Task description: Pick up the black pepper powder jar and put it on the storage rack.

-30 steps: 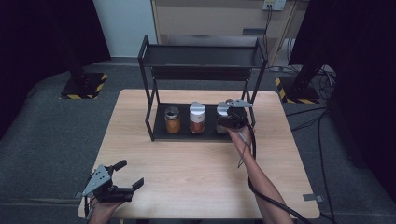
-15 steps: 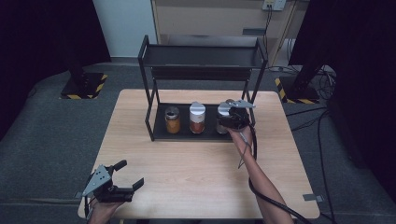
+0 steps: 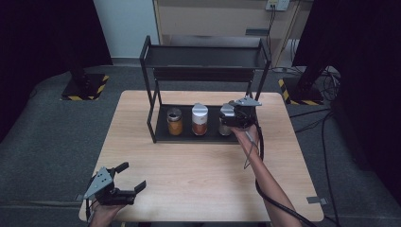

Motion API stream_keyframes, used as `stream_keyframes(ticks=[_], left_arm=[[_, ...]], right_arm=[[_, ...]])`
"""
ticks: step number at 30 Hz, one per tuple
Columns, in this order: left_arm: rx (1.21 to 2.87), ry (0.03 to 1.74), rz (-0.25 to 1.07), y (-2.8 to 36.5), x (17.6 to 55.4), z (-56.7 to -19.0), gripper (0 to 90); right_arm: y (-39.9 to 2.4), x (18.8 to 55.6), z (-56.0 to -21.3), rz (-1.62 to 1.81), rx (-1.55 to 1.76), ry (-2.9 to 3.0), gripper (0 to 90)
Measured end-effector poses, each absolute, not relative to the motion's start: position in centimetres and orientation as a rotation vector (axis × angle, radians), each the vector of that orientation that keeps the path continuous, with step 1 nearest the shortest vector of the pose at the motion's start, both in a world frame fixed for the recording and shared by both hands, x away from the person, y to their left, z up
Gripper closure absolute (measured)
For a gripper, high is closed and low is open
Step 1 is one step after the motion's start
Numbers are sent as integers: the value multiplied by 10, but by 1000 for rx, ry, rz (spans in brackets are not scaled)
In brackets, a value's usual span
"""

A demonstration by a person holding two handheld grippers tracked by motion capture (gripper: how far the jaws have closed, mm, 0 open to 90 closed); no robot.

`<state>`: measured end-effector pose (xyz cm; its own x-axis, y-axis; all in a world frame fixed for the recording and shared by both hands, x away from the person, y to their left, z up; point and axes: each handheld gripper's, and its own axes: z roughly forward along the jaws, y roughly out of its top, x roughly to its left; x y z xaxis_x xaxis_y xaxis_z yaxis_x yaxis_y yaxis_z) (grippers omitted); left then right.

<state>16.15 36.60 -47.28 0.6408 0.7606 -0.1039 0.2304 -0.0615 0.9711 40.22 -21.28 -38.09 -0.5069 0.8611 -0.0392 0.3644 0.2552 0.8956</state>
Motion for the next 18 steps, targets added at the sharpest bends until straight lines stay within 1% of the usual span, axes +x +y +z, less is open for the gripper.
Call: stream_keyframes(ticks=[9, 18], left_arm=[[1617, 831, 525, 366, 162, -473, 0], [1621, 826, 530, 366, 162, -473, 0]], right_arm=[[-219, 388, -363, 1253, 1029, 1986, 99], [-231, 364, -346, 1328, 942, 1978, 98]])
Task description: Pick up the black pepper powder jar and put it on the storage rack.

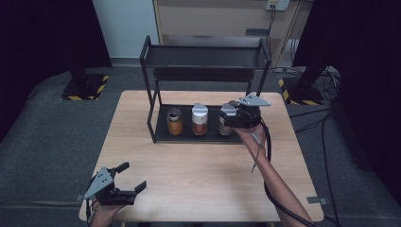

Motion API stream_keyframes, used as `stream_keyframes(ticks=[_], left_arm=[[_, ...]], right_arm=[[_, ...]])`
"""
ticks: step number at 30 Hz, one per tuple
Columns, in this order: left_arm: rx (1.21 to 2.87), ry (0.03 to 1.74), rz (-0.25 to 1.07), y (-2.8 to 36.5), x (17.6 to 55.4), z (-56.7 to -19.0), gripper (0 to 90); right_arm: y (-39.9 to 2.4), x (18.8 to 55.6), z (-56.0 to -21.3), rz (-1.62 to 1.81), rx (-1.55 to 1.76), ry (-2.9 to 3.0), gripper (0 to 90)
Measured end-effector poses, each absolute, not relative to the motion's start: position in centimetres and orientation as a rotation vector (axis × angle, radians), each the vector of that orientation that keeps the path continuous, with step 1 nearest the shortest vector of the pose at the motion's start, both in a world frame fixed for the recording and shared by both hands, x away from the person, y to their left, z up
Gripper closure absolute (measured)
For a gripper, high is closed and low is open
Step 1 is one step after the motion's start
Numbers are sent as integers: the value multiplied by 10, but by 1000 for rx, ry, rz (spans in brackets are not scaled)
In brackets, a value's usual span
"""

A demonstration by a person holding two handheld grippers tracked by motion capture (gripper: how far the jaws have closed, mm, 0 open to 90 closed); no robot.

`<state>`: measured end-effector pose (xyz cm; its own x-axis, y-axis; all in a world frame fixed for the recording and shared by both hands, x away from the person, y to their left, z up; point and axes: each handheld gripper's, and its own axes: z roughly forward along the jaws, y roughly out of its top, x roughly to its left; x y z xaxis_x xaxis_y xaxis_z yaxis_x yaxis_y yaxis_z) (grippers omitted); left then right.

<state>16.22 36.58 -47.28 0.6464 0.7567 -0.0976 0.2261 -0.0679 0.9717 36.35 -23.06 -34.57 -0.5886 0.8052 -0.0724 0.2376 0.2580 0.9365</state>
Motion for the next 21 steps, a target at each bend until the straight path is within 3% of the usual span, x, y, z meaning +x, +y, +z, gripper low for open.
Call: stream_keyframes(ticks=[21], left_arm=[[1607, 817, 542, 366, 162, -474, 19]], right_arm=[[-286, 300, -334, 1457, 828, 1932, 94]])
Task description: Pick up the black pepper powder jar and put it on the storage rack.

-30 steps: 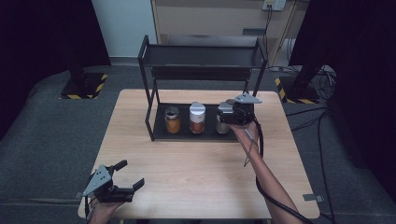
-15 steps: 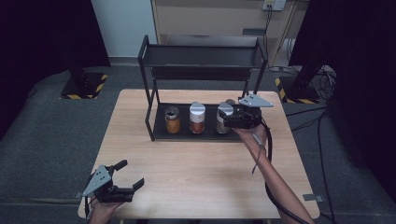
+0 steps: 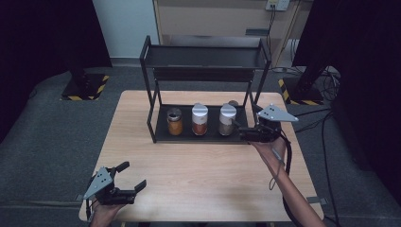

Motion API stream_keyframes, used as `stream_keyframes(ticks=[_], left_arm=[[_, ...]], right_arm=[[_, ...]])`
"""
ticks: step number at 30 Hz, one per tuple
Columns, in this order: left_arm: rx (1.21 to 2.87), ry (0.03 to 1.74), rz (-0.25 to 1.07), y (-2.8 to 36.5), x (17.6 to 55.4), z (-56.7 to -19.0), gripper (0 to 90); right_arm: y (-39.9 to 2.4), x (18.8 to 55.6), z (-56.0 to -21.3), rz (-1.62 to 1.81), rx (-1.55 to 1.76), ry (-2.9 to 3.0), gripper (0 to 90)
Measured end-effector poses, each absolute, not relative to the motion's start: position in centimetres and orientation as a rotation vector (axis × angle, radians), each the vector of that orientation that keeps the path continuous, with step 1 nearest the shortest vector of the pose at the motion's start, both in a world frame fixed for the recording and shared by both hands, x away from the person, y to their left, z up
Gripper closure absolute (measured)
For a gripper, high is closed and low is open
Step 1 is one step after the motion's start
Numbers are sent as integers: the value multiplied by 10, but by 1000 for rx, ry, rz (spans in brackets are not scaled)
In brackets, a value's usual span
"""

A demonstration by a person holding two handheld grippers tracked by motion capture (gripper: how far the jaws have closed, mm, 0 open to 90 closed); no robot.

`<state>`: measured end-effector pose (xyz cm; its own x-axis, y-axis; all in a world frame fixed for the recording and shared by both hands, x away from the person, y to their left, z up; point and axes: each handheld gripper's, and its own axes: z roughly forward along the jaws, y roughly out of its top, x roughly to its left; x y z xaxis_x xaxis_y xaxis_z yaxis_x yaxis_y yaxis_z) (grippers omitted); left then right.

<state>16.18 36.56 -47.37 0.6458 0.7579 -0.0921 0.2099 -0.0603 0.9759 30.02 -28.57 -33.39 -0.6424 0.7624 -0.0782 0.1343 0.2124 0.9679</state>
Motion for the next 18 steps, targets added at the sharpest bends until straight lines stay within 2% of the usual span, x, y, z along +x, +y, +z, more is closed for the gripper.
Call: stream_keyframes(ticks=[18], left_arm=[[1598, 816, 530, 368, 162, -475, 17]], right_arm=[[-329, 248, -350, 1495, 828, 1921, 93]])
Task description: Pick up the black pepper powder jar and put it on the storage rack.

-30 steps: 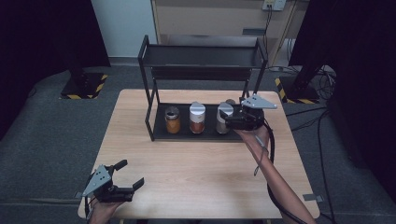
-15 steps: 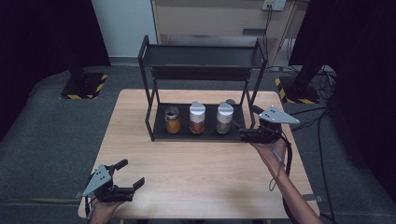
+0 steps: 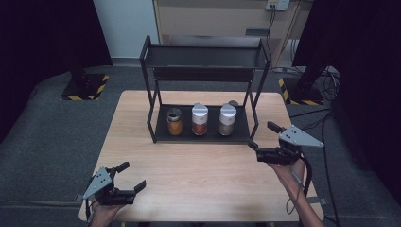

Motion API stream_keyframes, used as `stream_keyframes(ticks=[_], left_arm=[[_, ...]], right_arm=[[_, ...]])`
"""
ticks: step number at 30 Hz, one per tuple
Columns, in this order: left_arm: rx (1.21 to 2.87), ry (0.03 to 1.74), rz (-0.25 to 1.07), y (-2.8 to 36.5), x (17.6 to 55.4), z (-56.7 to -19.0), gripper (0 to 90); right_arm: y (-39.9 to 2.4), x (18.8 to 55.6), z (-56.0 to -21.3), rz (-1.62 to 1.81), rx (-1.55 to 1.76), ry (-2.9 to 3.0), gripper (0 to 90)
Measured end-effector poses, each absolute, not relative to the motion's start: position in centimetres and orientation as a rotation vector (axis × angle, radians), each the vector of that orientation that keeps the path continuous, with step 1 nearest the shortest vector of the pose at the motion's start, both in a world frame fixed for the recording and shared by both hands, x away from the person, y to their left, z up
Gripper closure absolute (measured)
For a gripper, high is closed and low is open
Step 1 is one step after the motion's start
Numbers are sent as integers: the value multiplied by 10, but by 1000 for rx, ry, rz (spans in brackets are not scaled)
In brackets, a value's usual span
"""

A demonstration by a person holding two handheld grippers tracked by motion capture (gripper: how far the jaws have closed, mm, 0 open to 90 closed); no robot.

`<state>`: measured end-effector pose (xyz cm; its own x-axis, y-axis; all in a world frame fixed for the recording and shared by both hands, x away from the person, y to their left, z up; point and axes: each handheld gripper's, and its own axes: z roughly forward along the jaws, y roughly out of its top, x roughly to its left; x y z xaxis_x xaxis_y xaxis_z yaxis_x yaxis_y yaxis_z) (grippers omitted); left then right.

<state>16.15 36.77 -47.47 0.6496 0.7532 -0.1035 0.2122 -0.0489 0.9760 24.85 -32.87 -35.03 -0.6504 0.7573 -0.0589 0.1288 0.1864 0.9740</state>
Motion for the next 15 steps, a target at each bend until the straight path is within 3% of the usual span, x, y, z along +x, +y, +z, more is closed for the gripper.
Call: stream_keyframes(ticks=[15], left_arm=[[1584, 821, 518, 370, 161, -476, 16]], right_arm=[[-358, 204, -377, 1485, 883, 1893, 88]])
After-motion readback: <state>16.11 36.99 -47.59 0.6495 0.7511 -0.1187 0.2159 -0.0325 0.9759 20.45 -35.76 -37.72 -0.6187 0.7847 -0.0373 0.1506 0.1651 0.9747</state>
